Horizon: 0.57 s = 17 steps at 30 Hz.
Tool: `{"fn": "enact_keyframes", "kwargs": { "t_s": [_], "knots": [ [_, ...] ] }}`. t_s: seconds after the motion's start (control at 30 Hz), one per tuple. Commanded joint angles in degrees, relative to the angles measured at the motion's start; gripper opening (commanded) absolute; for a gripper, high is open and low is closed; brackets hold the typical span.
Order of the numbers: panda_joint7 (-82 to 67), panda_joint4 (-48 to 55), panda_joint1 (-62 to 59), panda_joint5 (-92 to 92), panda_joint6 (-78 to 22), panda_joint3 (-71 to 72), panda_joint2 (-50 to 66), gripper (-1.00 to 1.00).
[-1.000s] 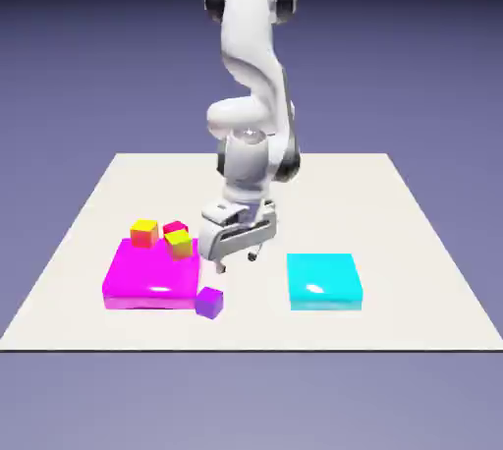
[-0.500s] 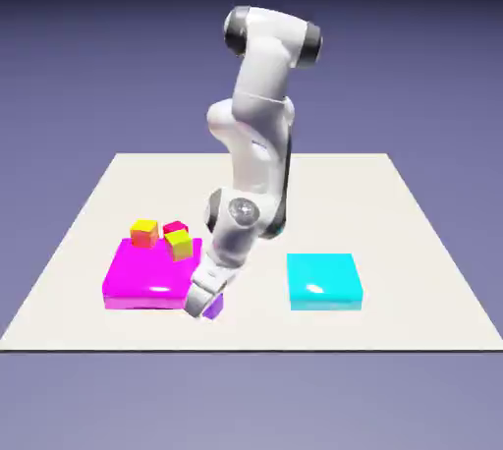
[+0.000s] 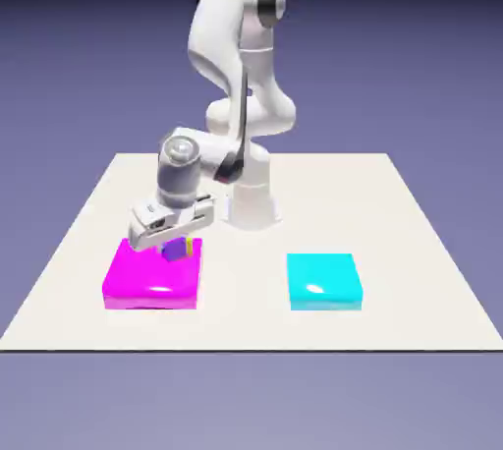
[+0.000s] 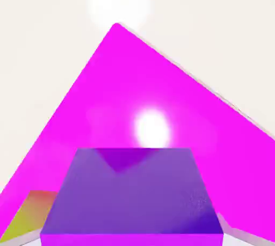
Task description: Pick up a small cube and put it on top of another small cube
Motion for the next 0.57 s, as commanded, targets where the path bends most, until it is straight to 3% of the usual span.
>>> {"fn": "enact_keyframes", "kwargs": {
  "t_s": [0.0, 0.23, 0.43, 0.47, 0.53],
  "knots": [
    [1.67, -0.21, -1.46, -0.64, -1.73, -0.01, -1.80, -1.00],
    [10.43, -1.40, -13.10, -3.32, -11.67, -0.10, -11.86, -1.00],
    [9.11, -6.29, -14.30, -2.61, 1.63, -2.22, -3.09, -1.00],
    [9.11, -6.29, -14.30, -2.61, 1.63, -2.22, -3.09, 1.00],
    [9.35, -5.37, -14.08, -2.74, -0.85, -1.82, -4.73, 1.00]
  ]
}}
